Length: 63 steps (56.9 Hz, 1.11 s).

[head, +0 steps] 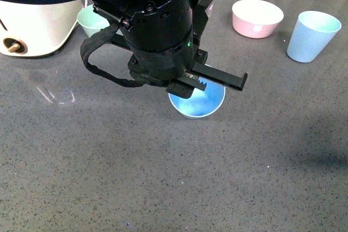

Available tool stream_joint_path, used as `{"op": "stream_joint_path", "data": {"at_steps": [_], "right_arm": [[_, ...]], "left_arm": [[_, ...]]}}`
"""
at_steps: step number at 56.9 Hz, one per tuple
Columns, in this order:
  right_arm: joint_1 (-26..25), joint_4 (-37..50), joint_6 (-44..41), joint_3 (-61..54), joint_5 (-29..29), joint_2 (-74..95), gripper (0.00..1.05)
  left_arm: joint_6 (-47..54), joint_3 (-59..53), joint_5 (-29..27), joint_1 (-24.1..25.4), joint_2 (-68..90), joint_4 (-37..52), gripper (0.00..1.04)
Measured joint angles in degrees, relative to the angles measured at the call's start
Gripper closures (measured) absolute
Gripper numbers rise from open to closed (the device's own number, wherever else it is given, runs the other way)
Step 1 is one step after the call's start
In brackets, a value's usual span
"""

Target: Stack blue cups with both arms

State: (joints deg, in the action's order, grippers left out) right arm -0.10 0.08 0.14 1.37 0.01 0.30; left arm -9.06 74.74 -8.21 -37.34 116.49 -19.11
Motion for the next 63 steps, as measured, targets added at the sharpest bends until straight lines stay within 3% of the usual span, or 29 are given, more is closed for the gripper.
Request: {"op": "stream_joint_path", "data": {"at_steps": [14, 29, 63], "right_arm": [[0.0, 0.0, 0.0, 0.0, 0.0, 0.0, 0.09], [0.0, 0.0, 0.0, 0.0, 0.0, 0.0, 0.09], [0.0, 0.0, 0.0, 0.0, 0.0, 0.0, 0.09]], "left_arm": [[-0.2, 0.0, 1.2, 0.0, 0.4, 0.0, 0.61], [-1.5, 0.4, 2.7, 1.3, 0.2, 0.0, 0.07], [-1.8, 0.2, 3.5, 4.1, -4.8, 1.1, 0.09]]}}
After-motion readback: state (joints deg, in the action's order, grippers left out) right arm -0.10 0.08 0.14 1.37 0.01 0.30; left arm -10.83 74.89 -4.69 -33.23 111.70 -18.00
